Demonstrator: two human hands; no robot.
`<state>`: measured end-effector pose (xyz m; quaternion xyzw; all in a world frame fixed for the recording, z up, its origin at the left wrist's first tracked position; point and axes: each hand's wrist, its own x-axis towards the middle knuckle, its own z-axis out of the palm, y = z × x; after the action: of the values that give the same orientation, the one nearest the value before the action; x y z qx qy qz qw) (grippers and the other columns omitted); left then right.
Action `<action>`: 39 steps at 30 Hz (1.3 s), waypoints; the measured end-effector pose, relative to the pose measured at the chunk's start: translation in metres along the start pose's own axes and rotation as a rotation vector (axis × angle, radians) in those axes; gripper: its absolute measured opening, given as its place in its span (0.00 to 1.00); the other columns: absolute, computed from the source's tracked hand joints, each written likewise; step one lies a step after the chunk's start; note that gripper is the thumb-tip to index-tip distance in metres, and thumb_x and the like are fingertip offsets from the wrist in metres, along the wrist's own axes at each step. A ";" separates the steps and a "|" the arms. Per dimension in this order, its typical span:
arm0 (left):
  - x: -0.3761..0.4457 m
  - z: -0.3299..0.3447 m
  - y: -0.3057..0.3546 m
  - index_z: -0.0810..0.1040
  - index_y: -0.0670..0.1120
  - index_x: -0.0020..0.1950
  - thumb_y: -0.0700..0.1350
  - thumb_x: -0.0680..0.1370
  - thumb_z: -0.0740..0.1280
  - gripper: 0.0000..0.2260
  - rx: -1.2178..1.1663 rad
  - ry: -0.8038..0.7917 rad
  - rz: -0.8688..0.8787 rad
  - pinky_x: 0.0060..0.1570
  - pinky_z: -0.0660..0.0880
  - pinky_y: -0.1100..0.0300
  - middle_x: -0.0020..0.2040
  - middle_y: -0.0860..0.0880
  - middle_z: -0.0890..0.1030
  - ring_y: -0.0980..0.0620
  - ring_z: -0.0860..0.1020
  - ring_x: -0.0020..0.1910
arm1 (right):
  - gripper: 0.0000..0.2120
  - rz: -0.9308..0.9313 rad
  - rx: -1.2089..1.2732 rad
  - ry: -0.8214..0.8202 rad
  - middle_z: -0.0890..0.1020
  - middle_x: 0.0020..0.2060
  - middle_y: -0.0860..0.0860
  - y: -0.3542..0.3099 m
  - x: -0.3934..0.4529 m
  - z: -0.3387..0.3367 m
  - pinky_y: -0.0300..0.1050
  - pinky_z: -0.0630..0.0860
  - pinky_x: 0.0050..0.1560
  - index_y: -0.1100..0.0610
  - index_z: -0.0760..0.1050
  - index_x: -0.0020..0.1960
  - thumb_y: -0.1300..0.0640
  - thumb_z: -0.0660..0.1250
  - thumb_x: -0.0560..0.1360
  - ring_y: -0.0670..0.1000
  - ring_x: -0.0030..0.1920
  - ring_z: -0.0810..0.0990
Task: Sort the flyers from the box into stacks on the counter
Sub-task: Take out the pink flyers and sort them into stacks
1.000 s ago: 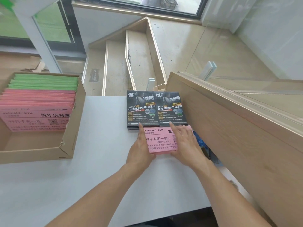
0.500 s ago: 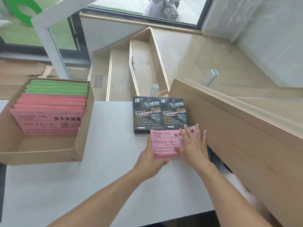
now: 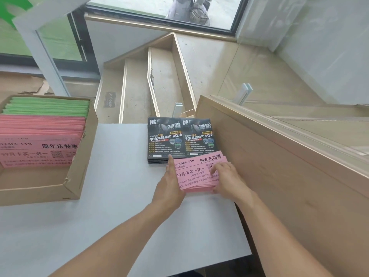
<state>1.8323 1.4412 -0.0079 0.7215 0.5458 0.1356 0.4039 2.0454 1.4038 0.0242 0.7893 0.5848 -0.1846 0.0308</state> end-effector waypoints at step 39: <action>-0.001 0.001 0.003 0.33 0.48 0.82 0.43 0.79 0.65 0.45 0.361 0.114 -0.030 0.40 0.74 0.51 0.48 0.42 0.83 0.42 0.76 0.40 | 0.23 -0.020 0.158 0.181 0.80 0.54 0.50 0.019 0.003 0.014 0.45 0.67 0.43 0.53 0.78 0.55 0.72 0.57 0.69 0.52 0.52 0.75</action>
<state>1.8344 1.4393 -0.0064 0.7652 0.5940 0.0701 0.2381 2.0608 1.3969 0.0072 0.7970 0.5765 -0.1585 -0.0862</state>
